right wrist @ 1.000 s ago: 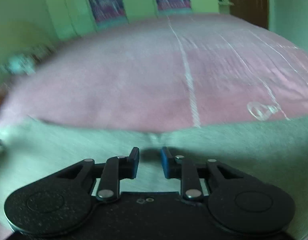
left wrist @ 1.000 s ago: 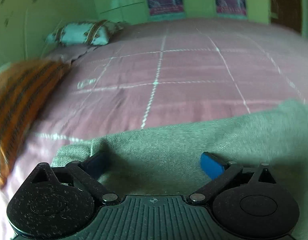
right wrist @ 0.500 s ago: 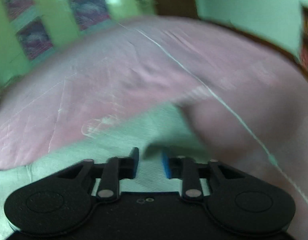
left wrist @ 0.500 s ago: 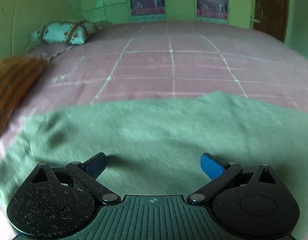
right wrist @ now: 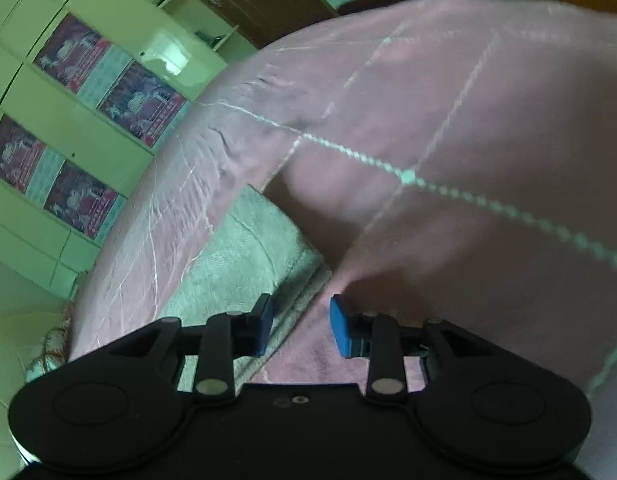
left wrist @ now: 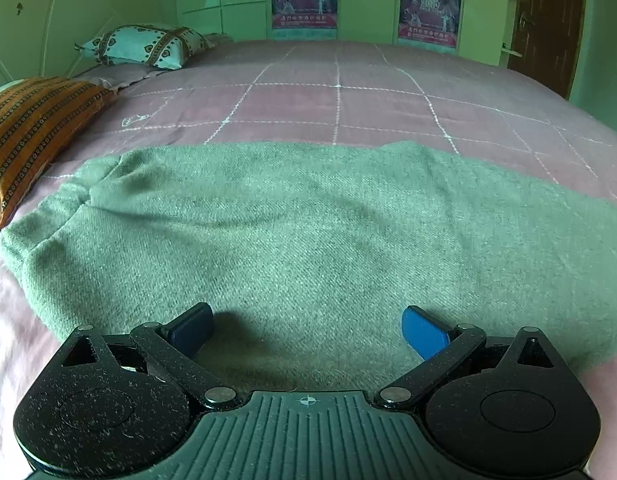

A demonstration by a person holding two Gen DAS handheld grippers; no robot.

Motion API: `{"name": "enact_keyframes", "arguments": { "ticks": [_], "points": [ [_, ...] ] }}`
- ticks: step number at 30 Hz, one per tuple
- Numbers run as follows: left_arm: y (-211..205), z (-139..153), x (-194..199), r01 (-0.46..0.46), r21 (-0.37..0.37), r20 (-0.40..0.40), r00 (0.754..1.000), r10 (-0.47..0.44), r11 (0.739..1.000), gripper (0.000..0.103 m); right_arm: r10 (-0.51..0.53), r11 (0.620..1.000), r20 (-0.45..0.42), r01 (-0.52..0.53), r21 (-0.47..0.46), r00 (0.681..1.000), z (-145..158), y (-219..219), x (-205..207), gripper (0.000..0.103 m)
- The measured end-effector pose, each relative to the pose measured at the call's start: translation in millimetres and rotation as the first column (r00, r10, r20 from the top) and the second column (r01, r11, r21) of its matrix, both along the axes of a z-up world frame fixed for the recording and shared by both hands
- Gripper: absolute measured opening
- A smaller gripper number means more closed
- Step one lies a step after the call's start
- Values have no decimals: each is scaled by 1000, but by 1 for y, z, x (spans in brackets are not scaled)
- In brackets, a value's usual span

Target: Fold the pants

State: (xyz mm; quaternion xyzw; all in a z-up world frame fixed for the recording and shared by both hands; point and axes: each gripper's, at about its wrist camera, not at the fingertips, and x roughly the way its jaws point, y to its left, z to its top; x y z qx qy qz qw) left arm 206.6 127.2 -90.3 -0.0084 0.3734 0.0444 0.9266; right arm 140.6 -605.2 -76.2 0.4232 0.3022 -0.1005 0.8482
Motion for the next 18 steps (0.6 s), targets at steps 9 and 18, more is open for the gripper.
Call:
{"name": "enact_keyframes", "arguments": {
  "ticks": [9,18],
  "points": [
    [-2,-5,-4,1,1,8,1000,-1,1000,103,19,999,35,-18,-29,999,12,8,4,0],
    [-3,-8,-7,3,10,21,1000,-3,1000,103,49,997,-35,-51,-59,998,9,6,12,3]
  ]
}}
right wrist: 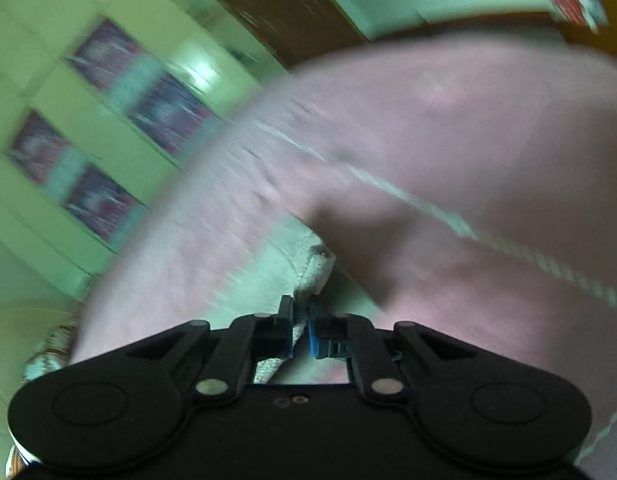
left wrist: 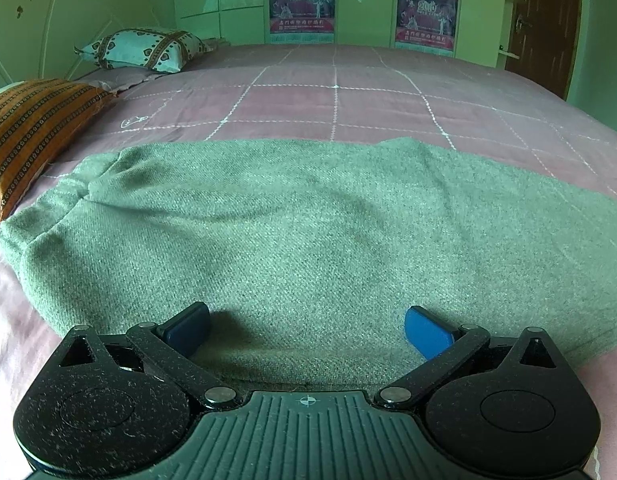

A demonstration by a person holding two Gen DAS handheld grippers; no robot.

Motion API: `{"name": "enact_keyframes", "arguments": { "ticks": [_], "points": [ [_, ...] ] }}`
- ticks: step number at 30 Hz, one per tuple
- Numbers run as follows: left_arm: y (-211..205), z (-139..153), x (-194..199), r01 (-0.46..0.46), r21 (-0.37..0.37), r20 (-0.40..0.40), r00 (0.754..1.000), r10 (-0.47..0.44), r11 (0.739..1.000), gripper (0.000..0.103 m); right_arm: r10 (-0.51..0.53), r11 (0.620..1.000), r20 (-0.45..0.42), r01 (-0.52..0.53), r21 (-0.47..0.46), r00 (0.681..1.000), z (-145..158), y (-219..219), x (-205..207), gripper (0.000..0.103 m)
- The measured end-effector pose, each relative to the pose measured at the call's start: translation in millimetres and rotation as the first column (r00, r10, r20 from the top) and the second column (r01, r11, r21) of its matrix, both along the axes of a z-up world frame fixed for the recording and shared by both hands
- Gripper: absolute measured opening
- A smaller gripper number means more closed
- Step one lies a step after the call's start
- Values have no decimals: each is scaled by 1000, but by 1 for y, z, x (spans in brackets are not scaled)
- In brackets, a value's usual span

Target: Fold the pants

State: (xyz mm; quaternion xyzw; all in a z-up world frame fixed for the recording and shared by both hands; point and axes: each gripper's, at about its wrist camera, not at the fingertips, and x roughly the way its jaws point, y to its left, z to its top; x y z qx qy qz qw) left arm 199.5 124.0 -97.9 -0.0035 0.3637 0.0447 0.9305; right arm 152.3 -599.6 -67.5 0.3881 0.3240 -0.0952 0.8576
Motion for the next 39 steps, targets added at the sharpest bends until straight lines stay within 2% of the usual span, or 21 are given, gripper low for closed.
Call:
{"name": "enact_keyframes", "arguments": {
  "ticks": [1,2,3,5,6,7,8,9,10,11,13,15,16,18,19,22,26,28,33,39],
  "points": [
    [0,3,-1,-7,3,-5,1000,7,1000,103,-5,1000,22,4,18,1000,-1,-3,-6,6],
    [-2,8,-3,-24,4,-6,1000,24,1000,103,-26,1000,57,26,7,998,4,-3,-15,20],
    [-4,14,-7,-27,-5,19,999,27,1000,103,-39,999,84,40,-10,996,9,-3,-23,25],
    [-12,22,-14,-11,-28,77,997,13,1000,103,-30,999,92,27,27,995,6,-6,-27,27],
    [-18,22,-13,-3,-31,74,997,5,1000,103,-23,998,74,19,52,997,1,-8,-23,27],
    [-24,19,-11,10,-31,61,998,-9,999,103,-13,997,49,9,71,999,-6,-9,-17,27],
    [-30,10,-6,28,-24,29,999,-27,999,103,-7,998,60,3,69,998,-10,-7,-14,26],
    [-33,-1,-2,29,5,-14,999,-29,1000,103,0,998,85,-5,62,996,-12,-6,-13,20],
    [-34,-6,-3,27,18,-5,1000,-26,999,103,-2,999,84,-1,39,996,-14,-4,-11,11],
    [-33,-5,-1,2,6,-14,1000,-2,1000,103,-7,1000,78,5,26,997,-17,-6,-9,8],
    [-42,11,1,-47,18,-28,998,48,999,103,-34,997,93,27,67,995,-18,-10,-12,8],
    [-64,32,-9,17,-39,68,998,-14,999,103,-19,999,92,15,52,996,-12,-6,-17,15],
    [-80,38,-10,44,-48,84,996,-39,998,103,-22,998,88,16,64,996,-10,-7,-19,17],
    [-115,45,-9,91,-114,106,991,-78,989,103,-39,995,120,27,93,992,-6,-10,-27,21],
    [-135,46,-8,120,-147,115,988,-104,982,103,-46,995,135,32,98,990,-5,-9,-30,21],
    [-201,36,0,173,-161,79,984,-162,972,103,-78,991,154,60,120,985,-4,-11,-38,21],
    [-270,23,-2,193,-158,38,981,-189,968,103,-67,993,155,52,104,986,-6,-9,-38,20],
    [-290,19,-5,183,-121,34,983,-180,976,103,-58,995,154,45,88,986,-5,-8,-35,20],
    [-309,13,-4,170,-75,-5,985,-171,983,103,-15,998,132,7,65,991,-8,-6,-24,20],
    [-313,6,-9,157,-52,21,988,-156,986,103,-12,998,125,5,56,992,-12,-6,-18,17]
  ]
}}
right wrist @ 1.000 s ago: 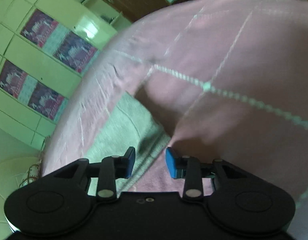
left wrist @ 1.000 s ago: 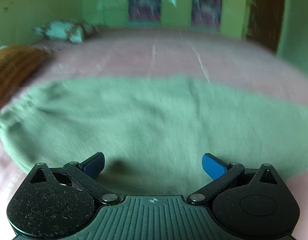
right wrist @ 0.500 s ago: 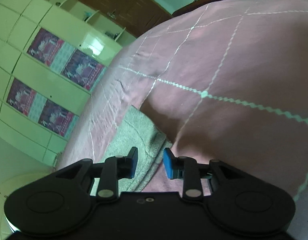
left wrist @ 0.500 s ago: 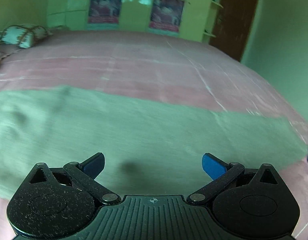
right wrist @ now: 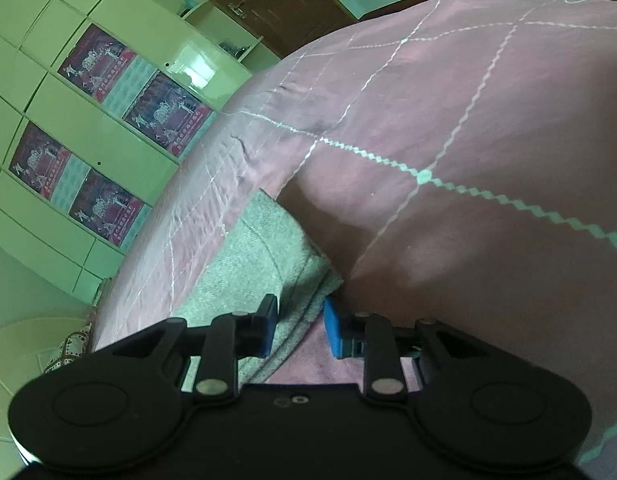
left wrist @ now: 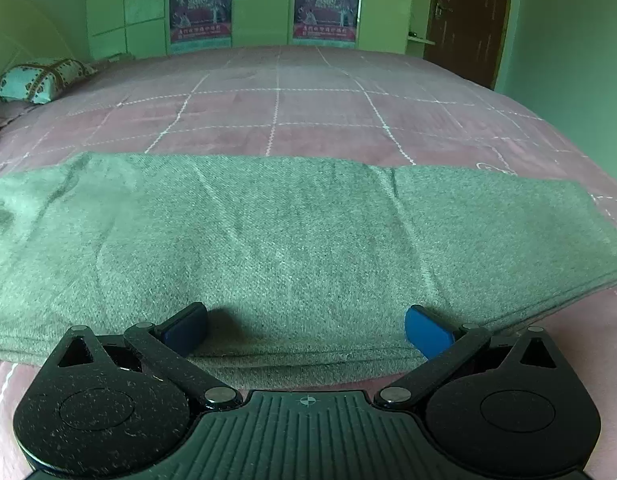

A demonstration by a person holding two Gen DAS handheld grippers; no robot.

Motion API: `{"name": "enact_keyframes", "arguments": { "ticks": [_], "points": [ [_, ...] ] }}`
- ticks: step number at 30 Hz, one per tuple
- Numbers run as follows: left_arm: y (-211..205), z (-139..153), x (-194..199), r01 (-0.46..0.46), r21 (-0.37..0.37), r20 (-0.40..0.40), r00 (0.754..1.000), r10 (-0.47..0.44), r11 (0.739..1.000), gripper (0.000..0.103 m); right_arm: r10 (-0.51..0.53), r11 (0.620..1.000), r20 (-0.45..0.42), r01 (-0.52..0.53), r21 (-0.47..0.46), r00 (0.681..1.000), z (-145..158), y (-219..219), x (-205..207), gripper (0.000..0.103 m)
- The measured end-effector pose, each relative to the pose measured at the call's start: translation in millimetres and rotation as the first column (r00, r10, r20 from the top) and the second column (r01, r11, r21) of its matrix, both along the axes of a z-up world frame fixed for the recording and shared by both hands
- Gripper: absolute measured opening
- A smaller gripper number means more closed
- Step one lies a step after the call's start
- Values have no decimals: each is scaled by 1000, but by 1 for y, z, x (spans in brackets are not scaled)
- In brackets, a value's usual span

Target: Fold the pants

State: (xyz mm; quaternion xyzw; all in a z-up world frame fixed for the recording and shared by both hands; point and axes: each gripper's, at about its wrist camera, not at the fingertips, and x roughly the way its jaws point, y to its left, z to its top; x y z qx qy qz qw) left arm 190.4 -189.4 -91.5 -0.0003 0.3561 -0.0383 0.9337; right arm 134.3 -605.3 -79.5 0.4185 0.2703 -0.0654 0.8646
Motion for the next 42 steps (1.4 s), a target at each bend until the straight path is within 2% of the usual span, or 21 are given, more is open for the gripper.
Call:
{"name": "enact_keyframes", "arguments": {
  "ticks": [4,6,10,12,16,19,23,26,29,31,34,36,37,39,42],
  "points": [
    [-5,-2,-1,-15,8,9,1000,15,1000,103,17,999,-21,-18,-37,1000,-2,3,4,17],
    [-7,-5,-1,-11,26,12,1000,11,1000,103,38,998,-35,-40,-57,999,-2,2,8,12],
    [-8,-1,-3,-28,25,25,999,28,999,103,36,995,-41,-39,-88,998,2,4,9,12],
    [-9,1,-8,-40,17,42,998,39,999,103,26,998,-45,-29,-58,999,0,3,9,17],
    [-12,-6,-9,-33,16,50,998,32,999,103,18,999,-44,-20,-49,999,1,3,6,17],
    [-13,-12,-6,-28,27,51,998,26,999,103,20,997,-45,-23,-78,999,3,6,4,10],
    [-13,-14,-7,-29,24,62,998,28,999,103,25,985,-10,-26,-169,1000,26,24,0,7],
    [4,-6,-10,7,-43,72,997,-4,999,103,73,969,36,-62,-237,997,56,47,1,7],
    [59,13,-28,-21,-85,155,987,34,996,103,152,944,86,-119,-308,985,93,84,7,7],
    [112,23,-36,-59,-102,178,981,76,993,103,210,917,110,-157,-367,972,115,116,13,7],
    [209,34,-50,-174,-49,226,957,181,984,103,304,873,140,-217,-437,942,142,176,23,7],
    [262,36,-60,-250,-20,243,938,248,968,103,384,834,156,-269,-481,910,152,228,30,7],
    [288,36,-65,-277,-15,239,932,272,961,103,422,812,158,-295,-503,892,153,254,32,7],
    [332,32,-79,-318,-53,239,916,321,947,103,497,764,145,-353,-539,855,147,308,37,7],
    [372,18,-98,-359,-119,236,895,377,926,103,625,661,70,-479,-578,778,109,399,41,10]
  ]
}}
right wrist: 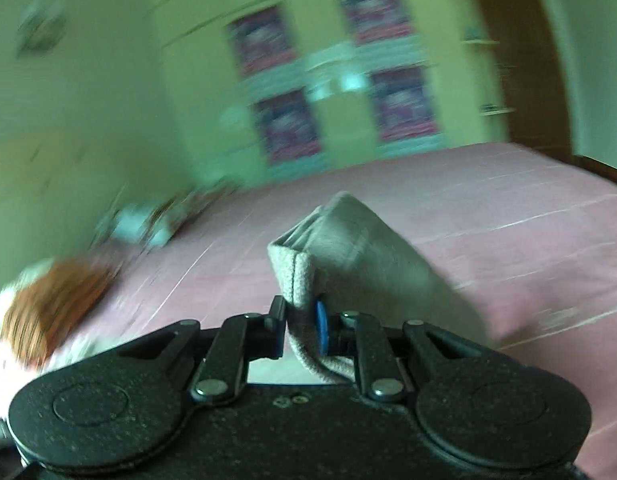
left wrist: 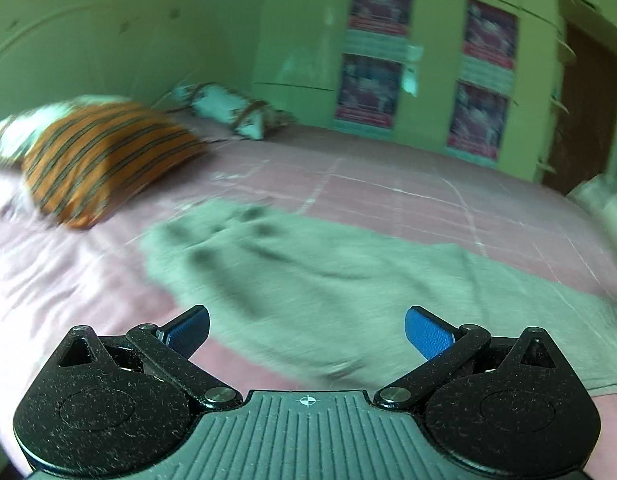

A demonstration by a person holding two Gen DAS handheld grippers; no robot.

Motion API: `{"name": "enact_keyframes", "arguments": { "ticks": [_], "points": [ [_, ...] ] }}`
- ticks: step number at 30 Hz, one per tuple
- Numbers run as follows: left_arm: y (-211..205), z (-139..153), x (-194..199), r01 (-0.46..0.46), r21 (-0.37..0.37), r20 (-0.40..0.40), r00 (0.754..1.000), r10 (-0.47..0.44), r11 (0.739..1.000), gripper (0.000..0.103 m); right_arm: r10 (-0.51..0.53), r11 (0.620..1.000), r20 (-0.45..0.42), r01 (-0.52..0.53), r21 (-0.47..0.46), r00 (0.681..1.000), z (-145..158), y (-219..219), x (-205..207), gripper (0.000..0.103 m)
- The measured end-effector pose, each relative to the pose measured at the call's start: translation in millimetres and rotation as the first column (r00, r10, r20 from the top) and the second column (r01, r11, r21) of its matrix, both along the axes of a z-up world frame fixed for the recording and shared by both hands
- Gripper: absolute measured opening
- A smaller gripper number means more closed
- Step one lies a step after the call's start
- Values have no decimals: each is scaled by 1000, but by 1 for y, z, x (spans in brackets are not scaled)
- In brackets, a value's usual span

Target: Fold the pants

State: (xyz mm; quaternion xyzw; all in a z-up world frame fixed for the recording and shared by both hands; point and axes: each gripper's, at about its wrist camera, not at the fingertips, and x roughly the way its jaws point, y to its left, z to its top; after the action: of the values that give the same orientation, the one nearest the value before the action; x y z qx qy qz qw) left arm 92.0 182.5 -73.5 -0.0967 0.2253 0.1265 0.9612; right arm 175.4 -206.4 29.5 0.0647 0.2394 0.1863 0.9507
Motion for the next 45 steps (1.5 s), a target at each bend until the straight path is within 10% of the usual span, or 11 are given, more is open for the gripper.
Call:
{"name": "enact_keyframes", "arguments": {
  "ticks": [4,6,17,18,20,30,34,45],
  "points": [
    [14,-7,-2,-4,-54,35,999,5,999,103,167,952,-263,-225,-207,950,-87,100,-1,18],
    [11,-9,0,19,-69,44,999,-16,997,103,182,969,-136,-201,-143,974,-73,88,-27,13],
    [-123,-1,66,325,-40,-7,946,-325,945,103,-163,985,-81,158,-69,983,-43,-67,-29,18],
    [-132,-6,75,336,-76,-27,940,-339,939,100,-173,984,-103,167,-70,979,-52,-76,-30,18],
    [-144,-18,88,325,-114,-104,936,-337,939,46,-177,984,-143,172,-47,974,-64,-85,-32,18],
    [-154,-27,91,272,-127,-156,944,-290,954,42,-142,988,-176,149,27,974,-84,-90,-28,20],
    [-154,-23,71,250,-89,-124,957,-260,964,21,-124,990,-187,135,48,975,-86,-92,-28,20],
    [-142,-29,60,274,-95,-160,945,-286,957,22,-120,989,-123,130,74,985,-69,-103,-35,23]
  ]
}}
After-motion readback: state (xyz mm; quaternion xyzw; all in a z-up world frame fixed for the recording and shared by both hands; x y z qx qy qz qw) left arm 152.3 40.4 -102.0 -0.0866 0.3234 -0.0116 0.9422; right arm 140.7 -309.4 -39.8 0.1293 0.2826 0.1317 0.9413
